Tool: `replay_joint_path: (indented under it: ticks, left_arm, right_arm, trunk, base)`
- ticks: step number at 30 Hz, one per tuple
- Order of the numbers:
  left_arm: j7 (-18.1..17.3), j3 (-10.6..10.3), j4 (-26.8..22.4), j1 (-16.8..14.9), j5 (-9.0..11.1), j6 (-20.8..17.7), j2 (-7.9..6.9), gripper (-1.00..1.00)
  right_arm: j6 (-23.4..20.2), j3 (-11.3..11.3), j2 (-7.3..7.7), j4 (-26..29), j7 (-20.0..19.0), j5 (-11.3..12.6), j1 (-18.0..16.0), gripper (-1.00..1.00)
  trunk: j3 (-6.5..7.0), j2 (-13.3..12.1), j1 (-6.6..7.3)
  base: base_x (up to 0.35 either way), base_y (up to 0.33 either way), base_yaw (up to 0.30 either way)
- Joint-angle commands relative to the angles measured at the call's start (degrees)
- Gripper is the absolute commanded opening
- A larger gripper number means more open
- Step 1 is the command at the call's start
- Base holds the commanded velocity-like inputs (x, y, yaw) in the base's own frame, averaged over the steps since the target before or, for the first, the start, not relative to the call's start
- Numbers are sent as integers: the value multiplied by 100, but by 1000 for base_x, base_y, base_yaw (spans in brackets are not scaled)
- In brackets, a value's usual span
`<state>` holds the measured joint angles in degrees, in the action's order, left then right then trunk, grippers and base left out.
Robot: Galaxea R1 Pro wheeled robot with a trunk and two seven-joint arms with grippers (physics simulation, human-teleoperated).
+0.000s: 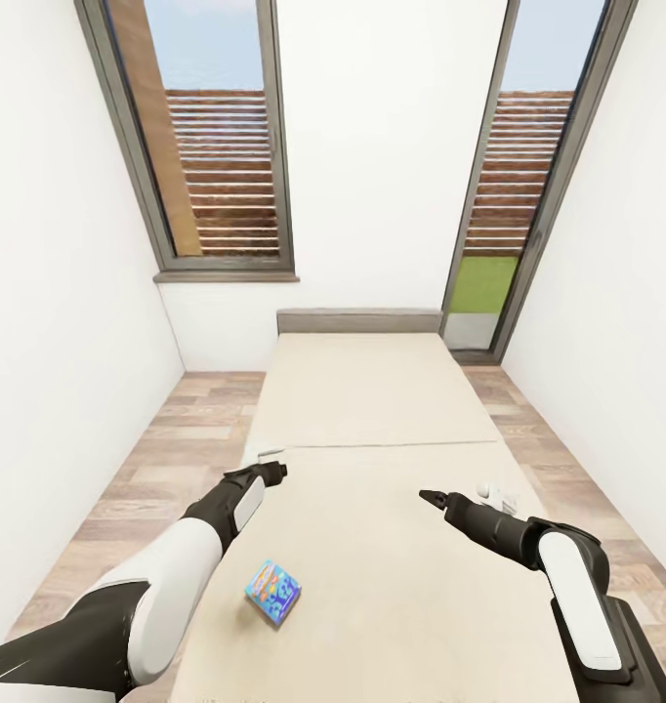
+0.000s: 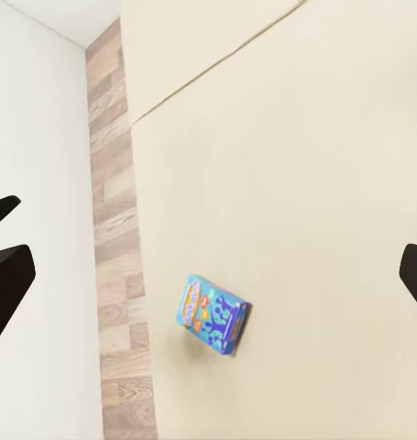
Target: Put all the toys in the child's room - the three board games (two on the bed and one on the table), the two jigsaw puzzles on the table, and the tennis ball on the table - inside the toy box on the table in the child's room.
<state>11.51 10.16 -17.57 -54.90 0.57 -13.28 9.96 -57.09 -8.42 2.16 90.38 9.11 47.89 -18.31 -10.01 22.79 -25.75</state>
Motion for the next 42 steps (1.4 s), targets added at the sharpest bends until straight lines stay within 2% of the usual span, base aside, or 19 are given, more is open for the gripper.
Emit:
replay_joint_path:
  ticks: [1,29,34,37,39,40,41,42]
  left_arm:
    - [17,13,-9,-3,6,-29,4,100]
    - [18,3,0,-3,-12,-4,4,100]
    - [18,3,10,-3,-13,219,4,100]
    - [18,-4,15,-3,-13,297,4,100]
    - [18,-9,16,-3,-15,316,4,100]
    - [18,-11,16,-3,-17,323,4,100]
    - [18,-12,17,-3,-18,325,4,100]
    - [18,-13,17,-3,-19,329,4,100]
  right_arm:
    - [-21,-2,0,5,56,61,-6,100]
    - [-22,-1,-5,5,56,71,-6,100]
    - [-31,-9,2,5,44,83,-6,100]
    - [-134,-30,60,6,-347,163,0,100]
    - [-246,-54,161,6,-994,204,2,100]
    - [-290,-69,251,6,-1555,216,2,100]
    - [-291,-75,300,6,-1847,219,2,100]
    - [-291,-83,403,9,-2422,211,3,100]
  trunk:
    - [-22,13,-3]
    - [-286,13,-3]
    - [-333,13,-3]
    - [-362,13,-3]
    - [-380,13,-3]
    - [-390,13,-3]
    - [-399,13,-3]
    - [-409,13,-3]
  base:
    - [0,0,0]
    - [0,0,0]
    - [0,0,0]
    - [0,0,0]
    - [0,0,0]
    - [0,0,0]
    - [0,0,0]
    - [0,0,0]
